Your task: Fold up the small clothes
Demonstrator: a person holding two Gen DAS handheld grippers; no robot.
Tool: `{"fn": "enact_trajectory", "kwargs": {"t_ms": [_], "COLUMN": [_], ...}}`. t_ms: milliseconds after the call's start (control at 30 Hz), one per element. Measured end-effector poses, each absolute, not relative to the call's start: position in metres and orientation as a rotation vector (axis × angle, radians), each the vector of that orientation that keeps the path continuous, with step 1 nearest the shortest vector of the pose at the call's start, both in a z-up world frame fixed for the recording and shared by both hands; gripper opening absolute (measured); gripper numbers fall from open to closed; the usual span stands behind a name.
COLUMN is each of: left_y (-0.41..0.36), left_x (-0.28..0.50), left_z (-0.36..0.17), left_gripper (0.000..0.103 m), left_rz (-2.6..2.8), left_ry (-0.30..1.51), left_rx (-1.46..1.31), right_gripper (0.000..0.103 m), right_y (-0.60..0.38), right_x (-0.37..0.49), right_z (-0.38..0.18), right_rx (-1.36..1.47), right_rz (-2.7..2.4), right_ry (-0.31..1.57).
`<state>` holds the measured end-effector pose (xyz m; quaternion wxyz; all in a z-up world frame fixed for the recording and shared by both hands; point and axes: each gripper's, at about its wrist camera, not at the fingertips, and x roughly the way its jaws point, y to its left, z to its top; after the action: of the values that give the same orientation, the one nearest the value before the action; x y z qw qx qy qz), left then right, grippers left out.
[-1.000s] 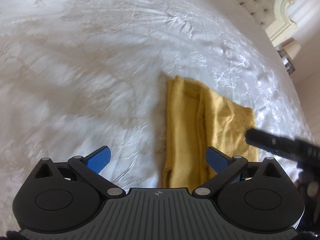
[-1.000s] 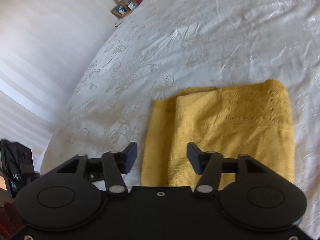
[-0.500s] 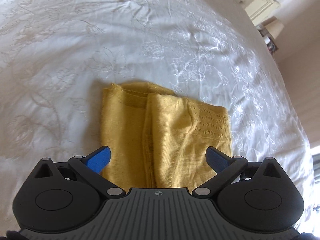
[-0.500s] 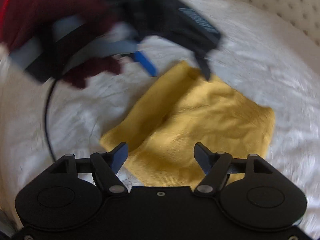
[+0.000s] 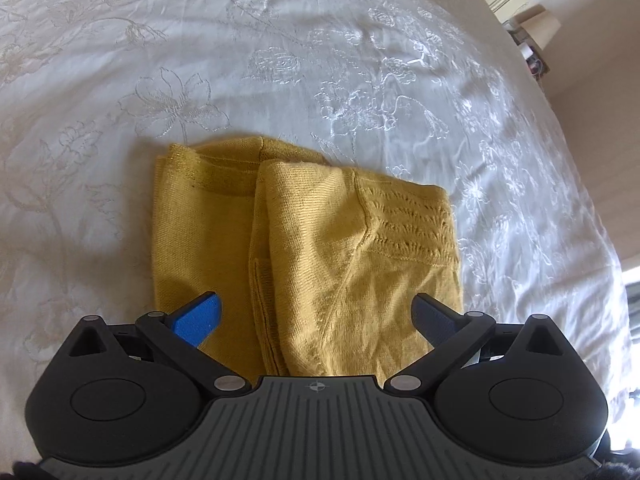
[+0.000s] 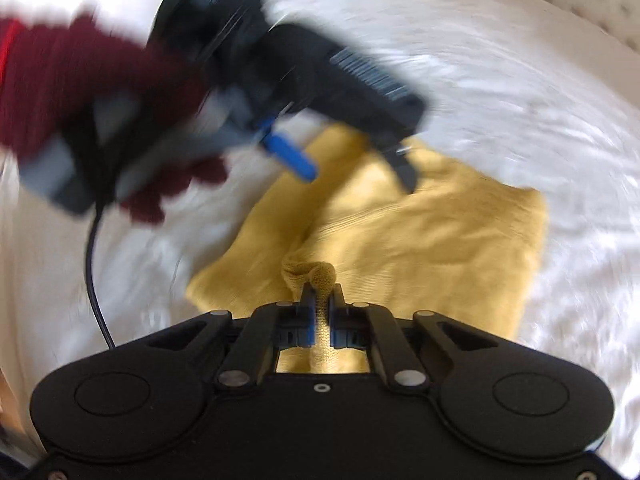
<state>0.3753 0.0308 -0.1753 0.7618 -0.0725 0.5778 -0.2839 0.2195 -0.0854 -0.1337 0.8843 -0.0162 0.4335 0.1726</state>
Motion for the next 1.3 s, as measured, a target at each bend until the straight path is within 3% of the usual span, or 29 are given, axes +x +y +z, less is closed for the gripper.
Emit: {"fn": "enact_trajectory", "kwargs": {"t_ms": [233, 300, 367, 433, 467, 500, 800, 1033, 1100, 1167, 1233, 1267, 1300], "left_y": [0.014, 0.010, 0.005, 0.001, 0.001, 0.003, 0.024, 0.042, 0.048, 0.055, 0.062, 0.065, 0.068], "left_x": [0.393, 0.397, 0.400, 0.401, 0.402, 0.400, 0.385, 0.405, 0.407, 0.408, 0.408, 0.407, 0.406], "left_z": [-0.193, -0.193, -0.190, -0.186, -0.185, -0.181, -0.115, -0.159, -0.175, -0.182, -0.182, -0.180, -0.175], "left_gripper": [0.099, 0.079, 0.050, 0.034, 0.016, 0.010, 0.009, 0.011, 0.016, 0.025, 0.026, 0.037, 0.049], "left_rz": [-0.633, -0.607, -0.537, -0.501, -0.528, -0.540, -0.668, -0.590, -0.561, -0.565, -0.557, -0.542, -0.509], "left_ry": [1.269, 1.265, 1.261, 1.253, 1.246, 1.230, 1.057, 1.156, 1.155, 1.133, 1.125, 1.114, 1.093], "left_rx": [-0.269, -0.282, -0.215, -0.155, -0.160, -0.163, -0.004, 0.145, 0.182, 0.142, 0.086, 0.068, 0.067], "right_gripper": [0.010, 0.010, 0.010, 0.010, 0.010, 0.010, 0.011, 0.011, 0.020, 0.023, 0.030, 0.034, 0.047], "right_y": [-0.112, -0.111, -0.111, -0.109, -0.108, -0.106, -0.073, -0.023, -0.013, -0.007, -0.008, -0.012, -0.019], "right_x": [0.214, 0.213, 0.210, 0.207, 0.206, 0.205, 0.196, 0.226, 0.233, 0.234, 0.229, 0.227, 0.223], "right_z": [-0.133, -0.134, -0.133, -0.132, -0.131, -0.131, -0.106, -0.146, -0.161, -0.166, -0.161, -0.157, -0.151], "right_rx": [0.072, 0.081, 0.090, 0.093, 0.094, 0.095, 0.103, 0.048, 0.020, 0.009, 0.019, 0.036, 0.060], "right_rz": [0.319, 0.315, 0.316, 0.317, 0.318, 0.319, 0.428, 0.525, 0.548, 0.592, 0.626, 0.636, 0.642], "right_ry": [0.922, 0.929, 0.932, 0.931, 0.930, 0.927, 0.873, 0.973, 1.017, 1.037, 1.023, 1.014, 1.002]}}
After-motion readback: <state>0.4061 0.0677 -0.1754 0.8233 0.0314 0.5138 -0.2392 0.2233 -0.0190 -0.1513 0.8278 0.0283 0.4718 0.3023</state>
